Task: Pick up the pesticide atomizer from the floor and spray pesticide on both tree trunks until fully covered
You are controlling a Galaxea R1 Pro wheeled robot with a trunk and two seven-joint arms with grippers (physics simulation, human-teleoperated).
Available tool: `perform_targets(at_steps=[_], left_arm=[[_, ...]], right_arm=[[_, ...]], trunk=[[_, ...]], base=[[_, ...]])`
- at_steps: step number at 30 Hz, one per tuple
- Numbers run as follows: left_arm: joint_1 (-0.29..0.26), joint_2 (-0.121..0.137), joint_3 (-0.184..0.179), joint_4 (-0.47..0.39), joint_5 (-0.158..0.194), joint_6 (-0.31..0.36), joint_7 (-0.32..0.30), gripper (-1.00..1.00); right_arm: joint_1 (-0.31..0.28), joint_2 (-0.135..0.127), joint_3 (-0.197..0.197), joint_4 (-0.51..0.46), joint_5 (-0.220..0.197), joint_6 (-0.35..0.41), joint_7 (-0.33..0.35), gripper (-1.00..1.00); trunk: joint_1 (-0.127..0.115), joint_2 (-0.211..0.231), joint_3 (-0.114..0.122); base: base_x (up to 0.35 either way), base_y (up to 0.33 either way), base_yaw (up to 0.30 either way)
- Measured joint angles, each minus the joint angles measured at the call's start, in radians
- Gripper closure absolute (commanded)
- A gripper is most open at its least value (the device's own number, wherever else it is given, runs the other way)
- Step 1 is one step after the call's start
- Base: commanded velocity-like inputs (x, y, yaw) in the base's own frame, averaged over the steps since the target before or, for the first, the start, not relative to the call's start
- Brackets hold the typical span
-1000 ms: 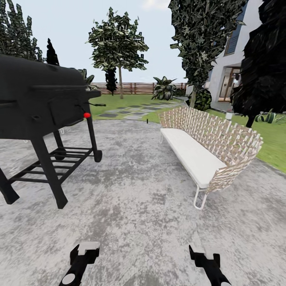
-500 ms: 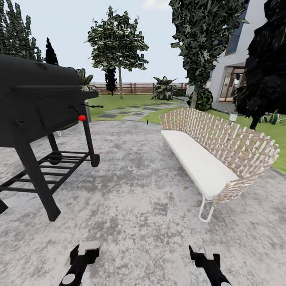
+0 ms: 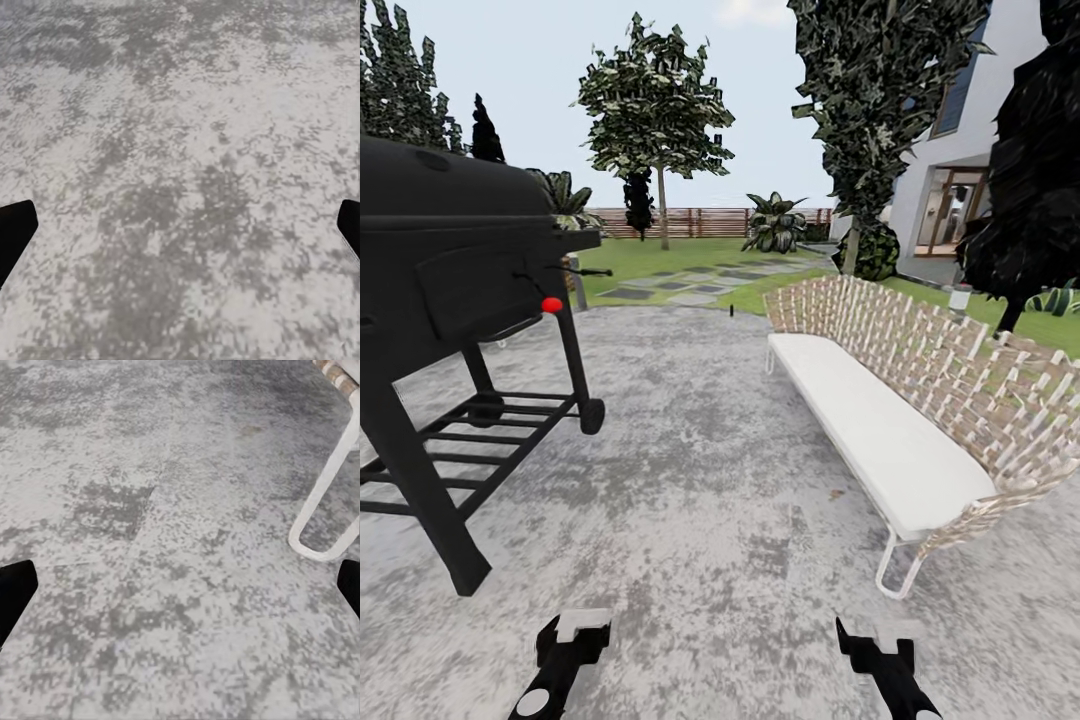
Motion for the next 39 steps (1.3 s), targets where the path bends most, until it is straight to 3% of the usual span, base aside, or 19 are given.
perform_targets(at_steps=[39], left_arm=[[0.0,-0.001,-0.002,-0.001,0.0,-0.002,0.0,-1.0]], right_arm=[[0.0,0.0,0.0,0.002,0.001,0.0,-0.001,-1.0]], trunk=[[0.0,0.0,0.0]], base=[[0.34,0.0,0.0]])
